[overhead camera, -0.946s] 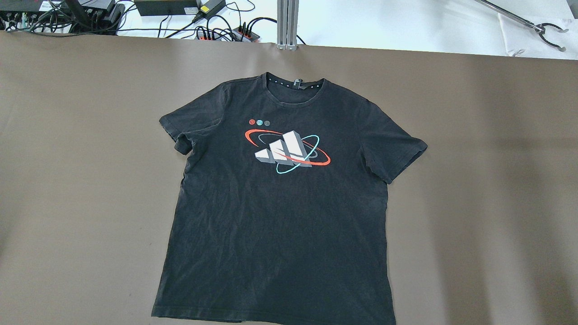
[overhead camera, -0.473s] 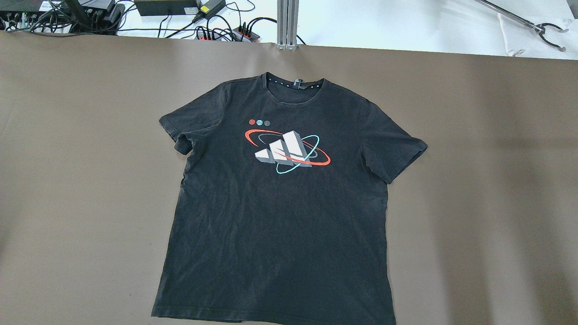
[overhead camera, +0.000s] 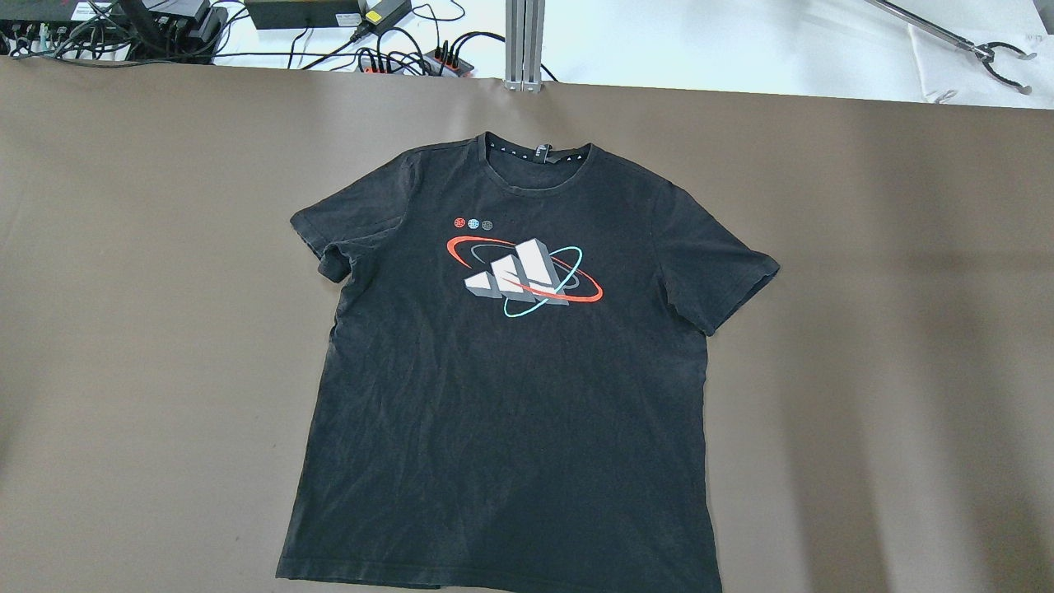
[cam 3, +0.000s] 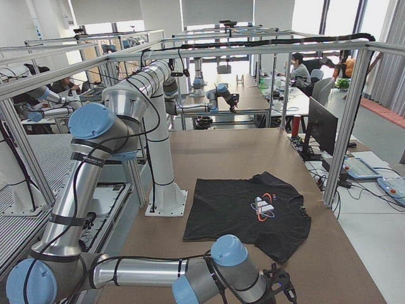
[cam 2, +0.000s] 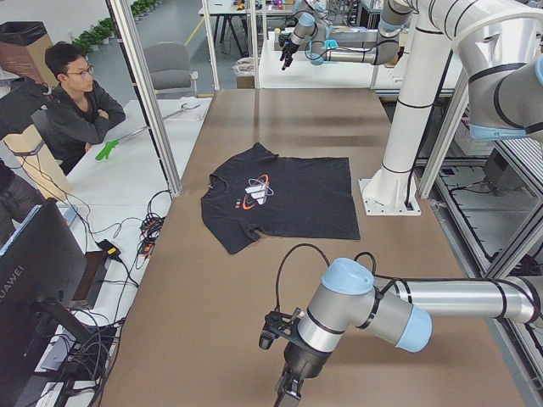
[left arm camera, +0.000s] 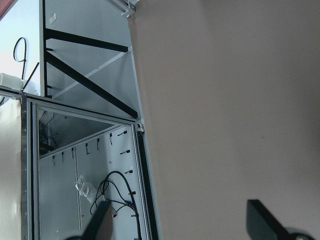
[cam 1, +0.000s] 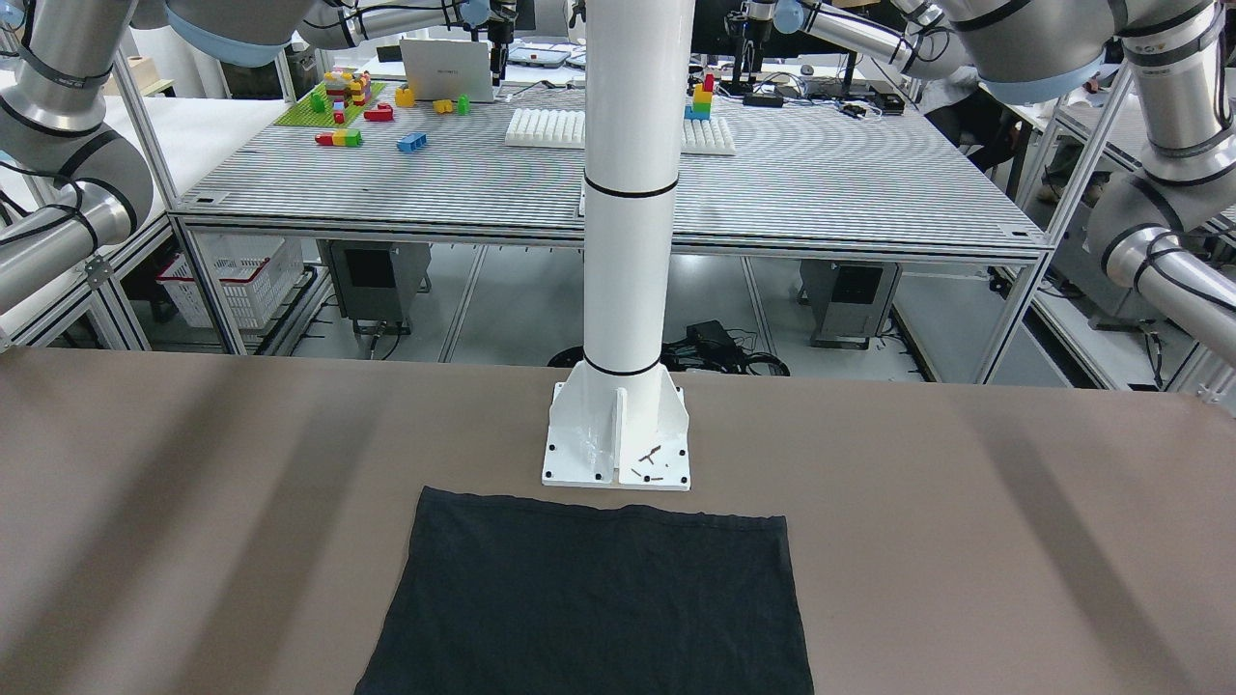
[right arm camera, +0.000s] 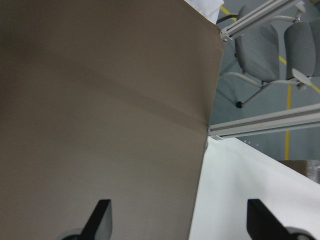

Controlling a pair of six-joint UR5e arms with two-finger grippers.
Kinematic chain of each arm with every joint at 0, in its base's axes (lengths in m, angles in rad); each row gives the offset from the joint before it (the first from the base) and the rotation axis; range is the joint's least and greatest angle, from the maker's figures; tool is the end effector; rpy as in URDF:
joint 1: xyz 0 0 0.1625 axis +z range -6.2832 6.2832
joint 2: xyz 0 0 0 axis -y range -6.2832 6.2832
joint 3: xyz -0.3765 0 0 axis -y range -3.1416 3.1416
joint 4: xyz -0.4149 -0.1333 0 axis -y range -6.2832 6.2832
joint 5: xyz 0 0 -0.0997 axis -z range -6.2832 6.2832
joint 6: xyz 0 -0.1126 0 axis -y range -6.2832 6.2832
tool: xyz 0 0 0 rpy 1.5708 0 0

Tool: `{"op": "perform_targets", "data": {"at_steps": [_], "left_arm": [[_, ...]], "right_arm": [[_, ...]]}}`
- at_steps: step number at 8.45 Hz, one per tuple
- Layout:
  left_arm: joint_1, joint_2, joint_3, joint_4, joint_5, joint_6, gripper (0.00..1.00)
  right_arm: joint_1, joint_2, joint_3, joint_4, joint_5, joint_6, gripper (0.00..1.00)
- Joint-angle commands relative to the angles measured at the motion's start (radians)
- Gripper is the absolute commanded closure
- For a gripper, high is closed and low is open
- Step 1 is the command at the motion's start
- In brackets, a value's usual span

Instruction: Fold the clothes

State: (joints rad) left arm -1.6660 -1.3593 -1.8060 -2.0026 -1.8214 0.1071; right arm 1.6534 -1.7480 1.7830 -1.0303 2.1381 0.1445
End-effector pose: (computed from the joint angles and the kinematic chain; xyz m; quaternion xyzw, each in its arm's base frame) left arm -0.1499 -0.4611 0.5749 0.2352 0.0985 0.0340 0.9664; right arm 0.1124 -0.4759 0.5440 0.2640 -0.2767 0.0254 0.9236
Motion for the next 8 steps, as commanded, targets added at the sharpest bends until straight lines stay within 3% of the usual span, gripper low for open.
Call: {"op": "perform_targets", "data": {"at_steps": [1, 4, 7, 8], "left_arm": [[0.003, -0.003, 0.0, -0.021, 0.002, -0.004, 0.06], [0.009, -0.004, -0.001, -0.021, 0.002, -0.007, 0.06], [0.034, -0.009, 0.002, -0.021, 0.005, -0.03, 0.06], [0.037, -0.009, 0.001, -0.021, 0.005, -0.047, 0.06]], "right_arm": [[-0.22, 0.163, -0.061, 0.009, 0.066, 0.379, 0.05], [-0.375, 0.367, -0.189, 0.034, 0.063, 0.655, 0.05], [-0.528, 0.444, -0.406, 0.327, 0.001, 0.737, 0.05], [-0.55, 0.468, -0.424, 0.332, -0.009, 0.795, 0.05]]}}
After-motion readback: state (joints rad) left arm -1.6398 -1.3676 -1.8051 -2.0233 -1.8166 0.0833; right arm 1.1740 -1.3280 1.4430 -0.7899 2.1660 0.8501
